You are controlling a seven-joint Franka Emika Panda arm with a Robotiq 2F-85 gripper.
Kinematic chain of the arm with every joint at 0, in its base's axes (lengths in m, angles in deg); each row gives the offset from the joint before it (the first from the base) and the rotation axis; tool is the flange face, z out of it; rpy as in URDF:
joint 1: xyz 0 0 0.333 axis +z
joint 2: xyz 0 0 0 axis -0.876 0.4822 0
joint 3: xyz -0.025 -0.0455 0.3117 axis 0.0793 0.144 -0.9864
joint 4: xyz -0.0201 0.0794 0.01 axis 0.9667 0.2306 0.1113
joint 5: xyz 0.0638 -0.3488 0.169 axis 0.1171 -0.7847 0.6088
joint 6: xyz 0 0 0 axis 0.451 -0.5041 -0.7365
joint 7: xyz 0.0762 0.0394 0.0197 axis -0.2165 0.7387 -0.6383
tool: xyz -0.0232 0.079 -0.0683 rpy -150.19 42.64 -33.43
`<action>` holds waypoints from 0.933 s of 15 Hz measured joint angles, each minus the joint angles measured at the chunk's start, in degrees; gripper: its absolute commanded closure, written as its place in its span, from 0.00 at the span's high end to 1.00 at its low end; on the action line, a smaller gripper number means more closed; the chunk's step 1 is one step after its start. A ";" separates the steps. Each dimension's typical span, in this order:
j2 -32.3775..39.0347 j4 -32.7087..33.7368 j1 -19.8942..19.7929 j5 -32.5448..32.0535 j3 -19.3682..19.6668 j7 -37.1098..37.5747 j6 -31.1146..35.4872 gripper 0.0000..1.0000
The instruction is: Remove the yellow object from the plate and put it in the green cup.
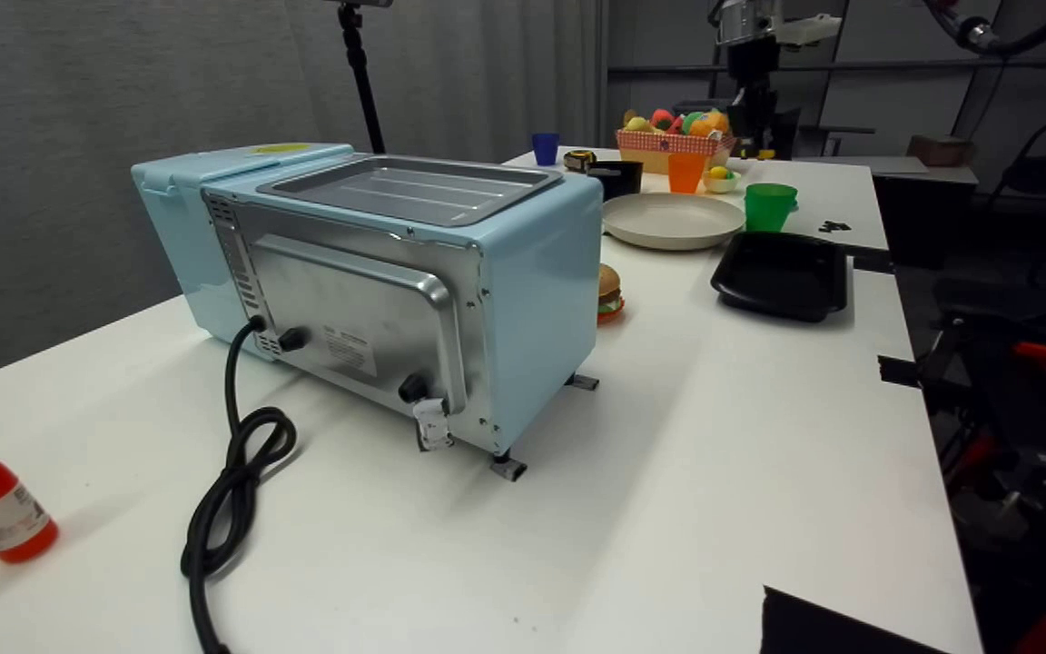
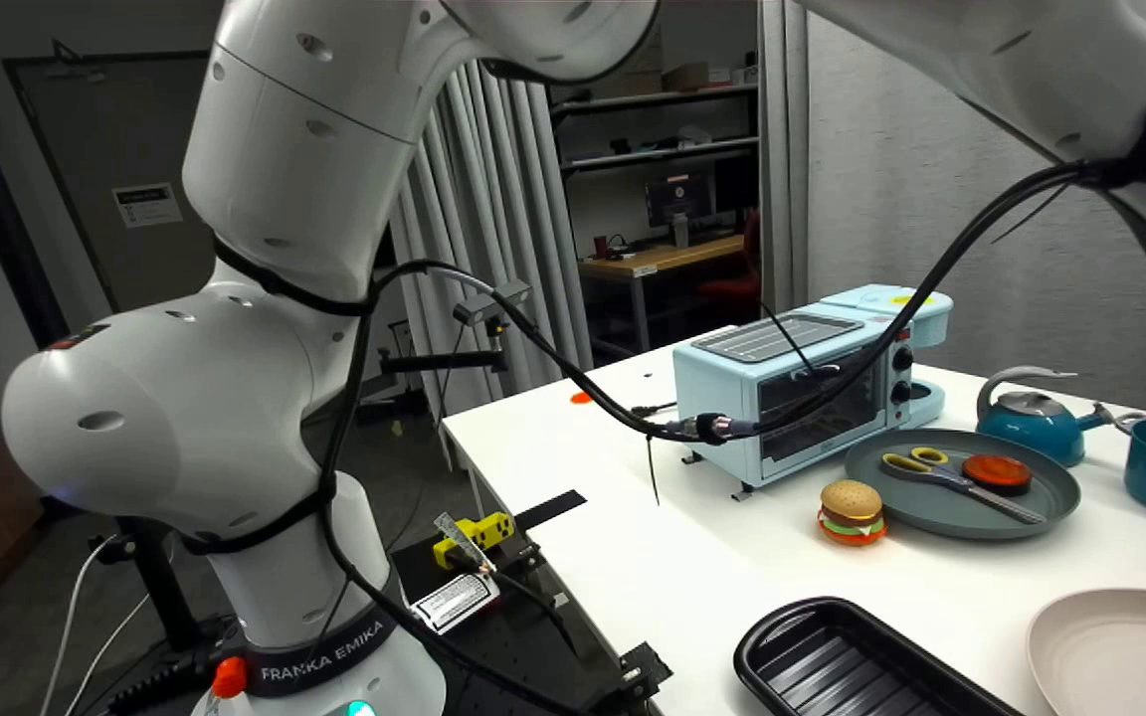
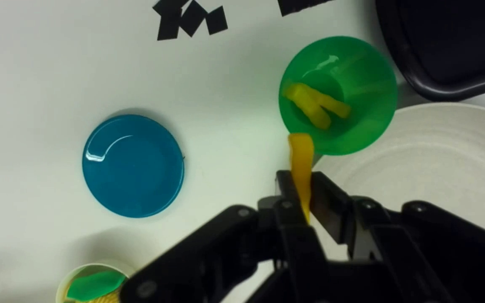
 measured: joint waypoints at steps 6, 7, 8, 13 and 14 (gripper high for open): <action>-4.03 -4.82 -1.01 0.05 -0.10 -7.00 0.17 0.04; -4.44 -5.33 -1.09 0.06 -0.14 -7.95 0.17 0.04; -4.80 -5.79 -1.14 0.09 -0.16 -8.85 0.17 0.04; -5.83 -7.40 -1.20 0.23 -0.20 -12.50 0.12 0.04; -5.96 -7.59 -1.20 0.24 -0.20 -13.16 0.08 0.04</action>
